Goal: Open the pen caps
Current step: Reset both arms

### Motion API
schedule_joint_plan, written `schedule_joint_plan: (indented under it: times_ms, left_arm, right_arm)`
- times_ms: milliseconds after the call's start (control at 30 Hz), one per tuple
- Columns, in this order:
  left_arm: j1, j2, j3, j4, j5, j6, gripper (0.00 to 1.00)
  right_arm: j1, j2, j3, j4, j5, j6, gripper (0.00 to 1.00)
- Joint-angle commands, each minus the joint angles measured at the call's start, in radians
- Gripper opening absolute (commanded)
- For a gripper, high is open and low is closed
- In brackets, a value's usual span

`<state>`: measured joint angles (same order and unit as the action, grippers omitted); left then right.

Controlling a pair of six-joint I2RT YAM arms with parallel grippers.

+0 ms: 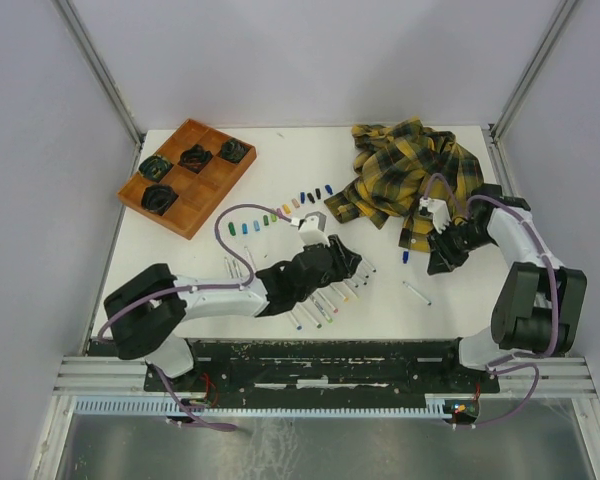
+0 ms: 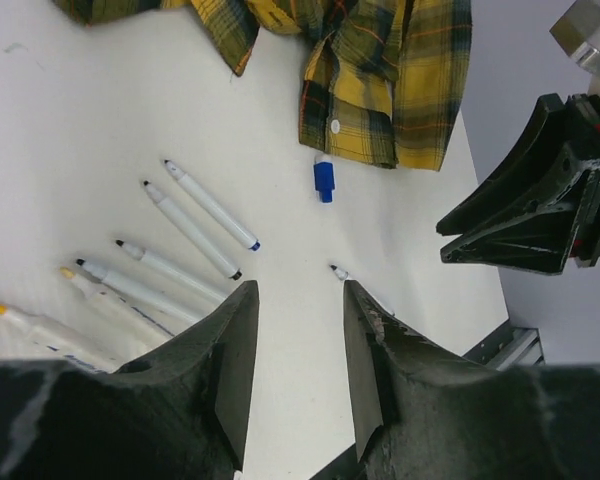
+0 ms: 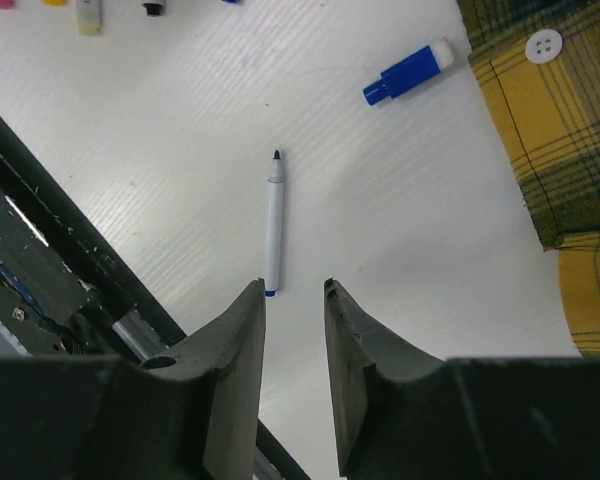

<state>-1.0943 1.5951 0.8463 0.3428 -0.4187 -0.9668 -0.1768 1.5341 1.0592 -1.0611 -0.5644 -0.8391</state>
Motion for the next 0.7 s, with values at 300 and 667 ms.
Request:
schedule_joint_plan:
  times_ms: [300, 667]
  left_arm:
    - [0.016, -0.366, -0.263, 0.225, -0.103, 0.381, 0.70]
    - [0.148, -0.742, -0.257, -0.035, -0.098, 0.635, 0.98]
  right_arm:
    - [0.003, -0.198, -0.059, -0.029, -0.147, -0.135, 0.38]
    - [-0.044, -0.421, 0.031, 0.245, -0.063, 0.104, 0.53]
